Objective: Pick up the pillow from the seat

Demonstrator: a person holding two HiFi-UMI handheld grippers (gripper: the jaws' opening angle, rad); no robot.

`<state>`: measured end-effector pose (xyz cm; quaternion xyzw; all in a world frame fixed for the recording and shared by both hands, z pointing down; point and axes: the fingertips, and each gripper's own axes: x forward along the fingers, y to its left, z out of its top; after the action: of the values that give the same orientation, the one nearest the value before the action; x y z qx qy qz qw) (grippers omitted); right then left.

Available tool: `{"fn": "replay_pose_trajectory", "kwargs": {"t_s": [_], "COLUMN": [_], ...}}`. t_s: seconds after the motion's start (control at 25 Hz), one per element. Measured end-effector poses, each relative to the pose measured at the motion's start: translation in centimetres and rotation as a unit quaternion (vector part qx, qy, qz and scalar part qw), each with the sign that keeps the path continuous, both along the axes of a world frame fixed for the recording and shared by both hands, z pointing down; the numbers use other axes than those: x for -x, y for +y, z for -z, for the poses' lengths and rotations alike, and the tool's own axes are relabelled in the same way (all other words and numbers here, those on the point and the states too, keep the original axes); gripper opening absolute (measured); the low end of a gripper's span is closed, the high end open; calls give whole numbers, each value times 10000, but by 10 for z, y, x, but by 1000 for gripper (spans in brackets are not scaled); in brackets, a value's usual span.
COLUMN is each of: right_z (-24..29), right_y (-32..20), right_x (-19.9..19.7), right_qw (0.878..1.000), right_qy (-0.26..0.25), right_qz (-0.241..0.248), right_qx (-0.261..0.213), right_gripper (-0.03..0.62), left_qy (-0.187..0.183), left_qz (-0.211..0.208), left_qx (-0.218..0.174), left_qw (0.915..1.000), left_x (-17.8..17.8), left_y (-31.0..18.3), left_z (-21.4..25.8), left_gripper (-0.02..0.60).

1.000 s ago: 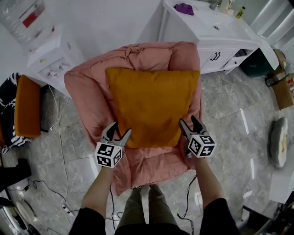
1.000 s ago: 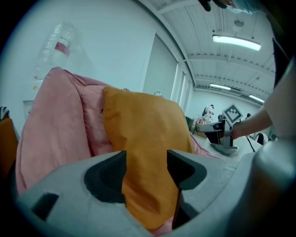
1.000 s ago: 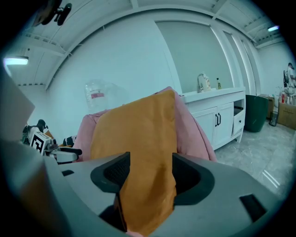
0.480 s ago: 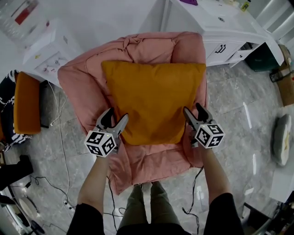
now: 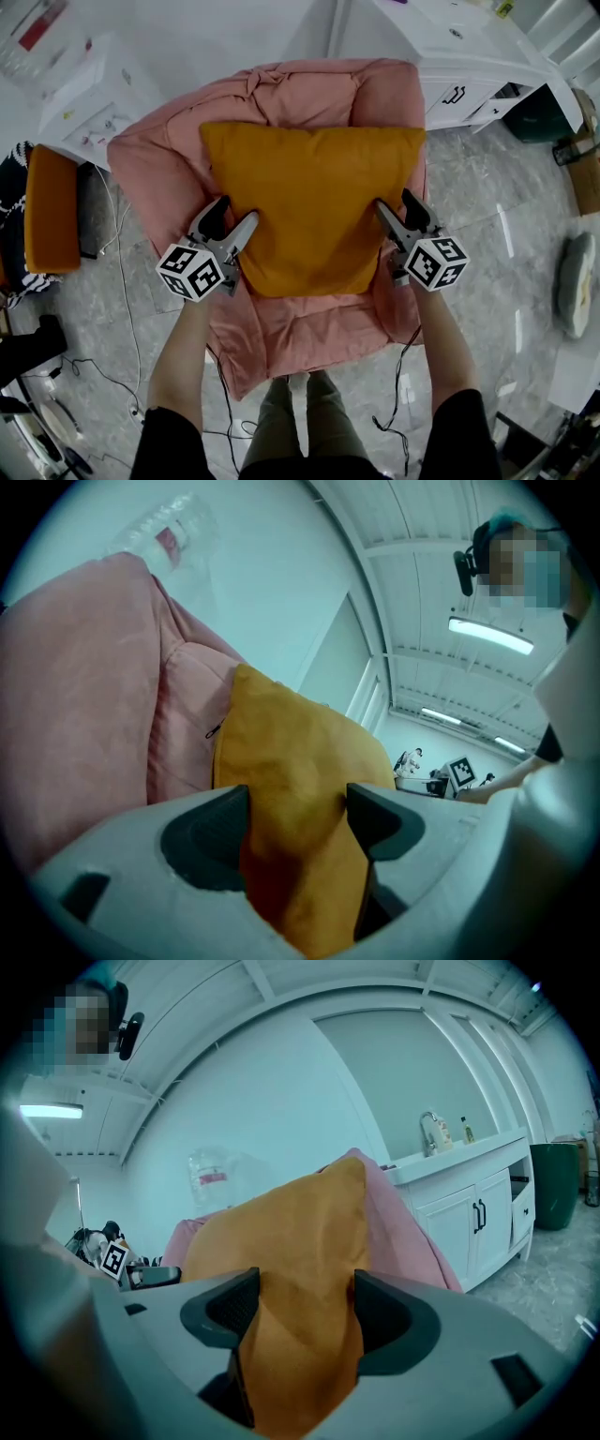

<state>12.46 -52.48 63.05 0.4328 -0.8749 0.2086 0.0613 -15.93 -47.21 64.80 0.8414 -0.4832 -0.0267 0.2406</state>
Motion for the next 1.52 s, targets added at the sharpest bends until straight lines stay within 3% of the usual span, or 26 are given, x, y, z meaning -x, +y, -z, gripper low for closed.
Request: {"fn": "replay_pose_trajectory", "kwargs": {"t_s": [0.6,0.72,1.16,1.52], "right_z": [-12,-12,-9,3], "right_y": [-12,-9,10,41], "right_x": [7,10,12,11], "right_qw": [9993,9990,9988,9991], "right_qy": [-316,-401,-381,-345], "right_qz": [139,153,89,-72], "right_qx": [108,125,294,241], "right_gripper": [296,263,110,35], "left_qy": [239,265,501,283], "left_qz": [-55,-76,7,63], "left_qx": [139,171,365,358], "left_qw": [9996,9995,9981,9989], "left_x": [-7,-7,-11,-11], "left_y": [-22,-21,-5,23], "left_z": [-14,-14,-9,1], "left_gripper": [324,321,137,50]}}
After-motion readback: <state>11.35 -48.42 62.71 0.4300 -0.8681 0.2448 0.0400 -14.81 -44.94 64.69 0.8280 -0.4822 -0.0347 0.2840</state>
